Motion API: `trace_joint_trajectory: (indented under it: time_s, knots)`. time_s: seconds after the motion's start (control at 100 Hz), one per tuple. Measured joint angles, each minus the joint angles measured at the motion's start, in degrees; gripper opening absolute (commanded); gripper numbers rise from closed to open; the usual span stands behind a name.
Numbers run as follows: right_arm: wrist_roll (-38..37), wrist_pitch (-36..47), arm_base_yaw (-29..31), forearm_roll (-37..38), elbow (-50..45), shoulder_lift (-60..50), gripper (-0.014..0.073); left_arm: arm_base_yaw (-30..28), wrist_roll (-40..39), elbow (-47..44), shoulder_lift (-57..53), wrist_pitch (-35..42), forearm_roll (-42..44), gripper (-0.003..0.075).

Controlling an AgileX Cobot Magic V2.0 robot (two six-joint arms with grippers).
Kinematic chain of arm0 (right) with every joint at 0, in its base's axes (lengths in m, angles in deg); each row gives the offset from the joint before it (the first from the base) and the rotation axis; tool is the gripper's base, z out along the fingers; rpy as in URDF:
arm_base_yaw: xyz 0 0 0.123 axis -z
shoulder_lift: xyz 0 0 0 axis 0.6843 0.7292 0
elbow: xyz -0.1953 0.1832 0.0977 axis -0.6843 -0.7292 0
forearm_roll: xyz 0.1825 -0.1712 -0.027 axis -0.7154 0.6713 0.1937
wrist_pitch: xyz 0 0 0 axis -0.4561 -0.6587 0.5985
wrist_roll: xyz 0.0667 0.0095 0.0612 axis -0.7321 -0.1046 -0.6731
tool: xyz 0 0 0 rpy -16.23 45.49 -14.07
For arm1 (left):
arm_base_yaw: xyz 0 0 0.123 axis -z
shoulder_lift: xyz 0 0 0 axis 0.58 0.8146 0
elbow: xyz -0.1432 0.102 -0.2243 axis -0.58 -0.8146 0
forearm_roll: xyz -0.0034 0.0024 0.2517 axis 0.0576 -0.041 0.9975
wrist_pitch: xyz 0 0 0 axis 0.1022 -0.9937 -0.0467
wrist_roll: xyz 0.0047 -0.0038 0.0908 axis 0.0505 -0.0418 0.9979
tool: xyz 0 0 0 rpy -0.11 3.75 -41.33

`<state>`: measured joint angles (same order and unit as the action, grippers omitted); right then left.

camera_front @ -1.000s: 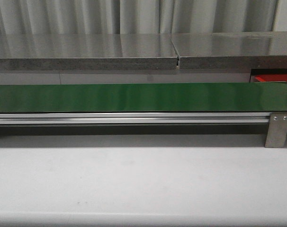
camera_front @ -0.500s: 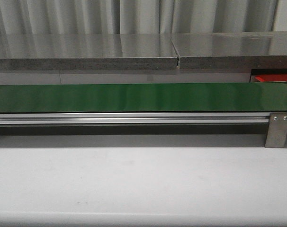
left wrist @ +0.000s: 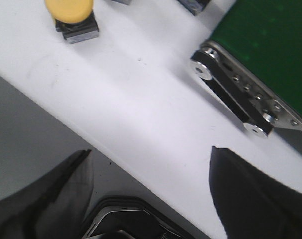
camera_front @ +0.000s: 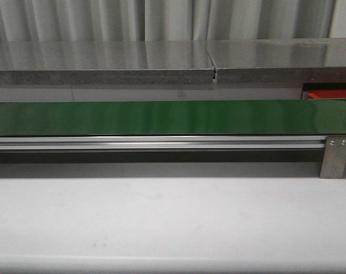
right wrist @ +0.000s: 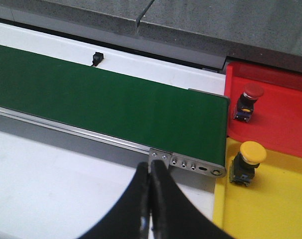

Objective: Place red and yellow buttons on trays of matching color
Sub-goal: 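Move the left gripper toward the remaining yellow buttons on the table, then lower the left gripper and grasp another yellow button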

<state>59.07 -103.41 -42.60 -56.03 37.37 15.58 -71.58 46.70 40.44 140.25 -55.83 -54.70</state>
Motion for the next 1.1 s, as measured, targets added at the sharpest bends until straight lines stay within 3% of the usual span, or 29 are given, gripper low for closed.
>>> trace_joint_trajectory:
  time_s: [0.22,0.65,1.1]
  knots:
    - [0.0,0.0,0.0,0.0,0.0,0.0,-0.0067,-2.9,0.0,3.5,7.0,-0.3,1.0,0.0493]
    - [0.0,0.0,0.0,0.0,0.0,0.0,-0.0067,-3.0,0.0,11.8,19.4,-0.3,3.2,0.0494]
    - [0.0,-0.1,0.0,0.0,0.0,0.0,-0.0067,-3.0,0.0,15.3,27.8,6.1,5.4,0.0494]
